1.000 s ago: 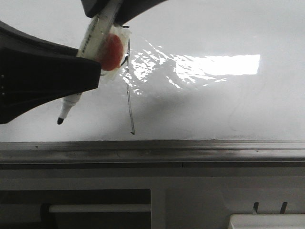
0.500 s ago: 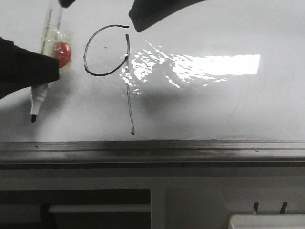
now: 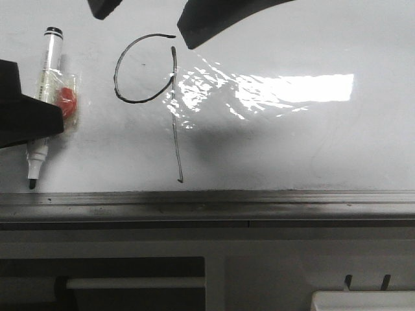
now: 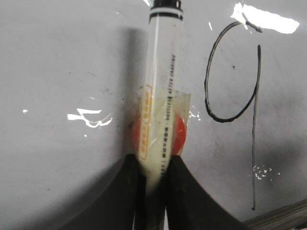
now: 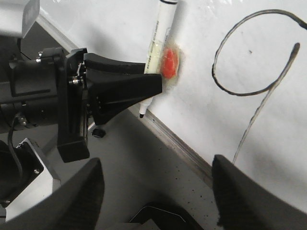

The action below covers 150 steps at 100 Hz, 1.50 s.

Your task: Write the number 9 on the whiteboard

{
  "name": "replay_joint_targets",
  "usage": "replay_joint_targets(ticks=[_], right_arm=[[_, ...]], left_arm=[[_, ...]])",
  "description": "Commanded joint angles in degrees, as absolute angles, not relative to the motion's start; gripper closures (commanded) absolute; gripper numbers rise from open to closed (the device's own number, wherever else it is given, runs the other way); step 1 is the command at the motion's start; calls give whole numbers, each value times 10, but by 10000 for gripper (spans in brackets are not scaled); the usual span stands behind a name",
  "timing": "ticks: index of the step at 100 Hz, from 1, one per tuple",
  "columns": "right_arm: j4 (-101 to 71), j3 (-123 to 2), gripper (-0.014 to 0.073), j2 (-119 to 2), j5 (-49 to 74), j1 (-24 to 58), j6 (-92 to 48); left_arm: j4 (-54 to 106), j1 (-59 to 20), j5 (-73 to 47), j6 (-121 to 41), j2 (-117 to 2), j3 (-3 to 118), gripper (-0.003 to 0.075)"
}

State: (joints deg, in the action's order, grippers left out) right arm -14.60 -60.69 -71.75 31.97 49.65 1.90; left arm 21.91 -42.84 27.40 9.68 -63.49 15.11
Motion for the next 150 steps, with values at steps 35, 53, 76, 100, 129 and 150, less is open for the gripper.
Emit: replay_joint_targets(ticks=[35, 53, 76, 100, 129, 150], right_arm=[[-165, -627, 185, -700, 291, 496, 16], [-165, -627, 185, -700, 291, 496, 16], [-165, -627, 185, -700, 291, 496, 16], [-162, -627, 185, -700, 291, 496, 16], [-113, -626, 586, -695, 288, 496, 16], [-112, -560, 663, -656, 210, 498, 11]], left_arm=[[242, -434, 343, 100, -666, 168, 740], [242, -434, 343, 100, -668, 168, 706], [242, -434, 344, 105, -668, 168, 465], [227, -440, 344, 120, -648, 168, 453], [215, -440, 340, 120, -564, 168, 460], [140, -440, 339, 92, -456, 155, 745]])
